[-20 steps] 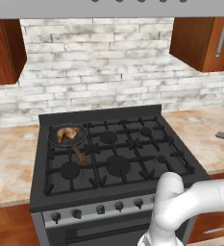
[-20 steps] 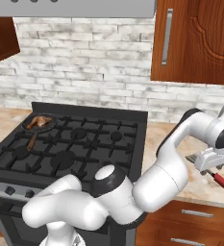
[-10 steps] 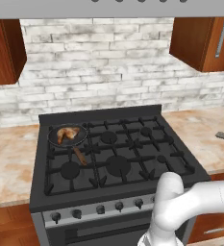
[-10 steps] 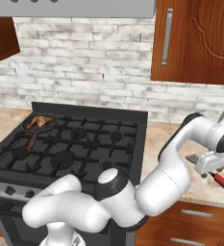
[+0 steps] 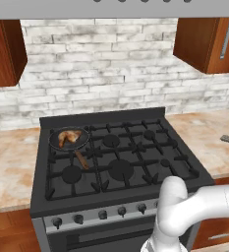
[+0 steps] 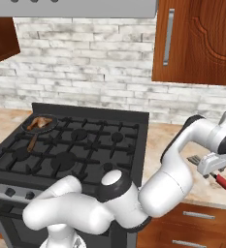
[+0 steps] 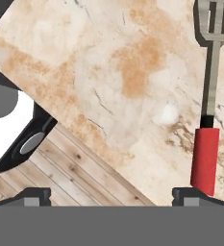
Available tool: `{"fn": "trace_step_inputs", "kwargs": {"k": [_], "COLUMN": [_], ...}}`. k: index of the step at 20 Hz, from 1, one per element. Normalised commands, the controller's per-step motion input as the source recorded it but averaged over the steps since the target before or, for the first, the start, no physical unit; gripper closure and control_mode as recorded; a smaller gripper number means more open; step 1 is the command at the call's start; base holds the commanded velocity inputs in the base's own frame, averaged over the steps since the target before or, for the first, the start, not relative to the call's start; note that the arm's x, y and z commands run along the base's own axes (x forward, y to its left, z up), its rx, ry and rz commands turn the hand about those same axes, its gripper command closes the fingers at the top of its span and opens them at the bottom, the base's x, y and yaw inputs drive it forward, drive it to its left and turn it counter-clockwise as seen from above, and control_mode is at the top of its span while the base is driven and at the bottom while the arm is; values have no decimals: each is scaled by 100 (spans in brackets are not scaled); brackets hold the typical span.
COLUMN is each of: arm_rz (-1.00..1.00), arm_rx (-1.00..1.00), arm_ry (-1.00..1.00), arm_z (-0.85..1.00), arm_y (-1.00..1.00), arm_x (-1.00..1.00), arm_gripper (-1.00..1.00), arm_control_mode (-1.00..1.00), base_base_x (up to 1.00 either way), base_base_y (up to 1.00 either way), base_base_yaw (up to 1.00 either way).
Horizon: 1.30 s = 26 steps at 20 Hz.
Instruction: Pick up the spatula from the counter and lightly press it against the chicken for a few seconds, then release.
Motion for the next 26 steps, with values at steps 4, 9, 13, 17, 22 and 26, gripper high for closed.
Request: {"fn": "trace_step_inputs", "kwargs": {"k": [4,9,13,17,22,26], "arm_rz": [0,0,0,0,0,0], "arm_rx": [0,0,0,0,0,2], "arm_ry": [0,0,1,4,7,7], "arm_z": [-12,-17,-16,-15,-18,-18], "arm_y": [-16,-14,-17,-17,-15,-21], "arm_x": [22,21,18,21,22,18], "arm_gripper": [-100,-100,-100,-100,-100,-100], "arm_control_mode": [-100,-100,-100,-100,-100,-100], "base_base_x": [0,0,0,0,0,0], "base_base_y": [0,0,0,0,0,0], "base_base_yaw": [0,0,0,0,0,0]}}
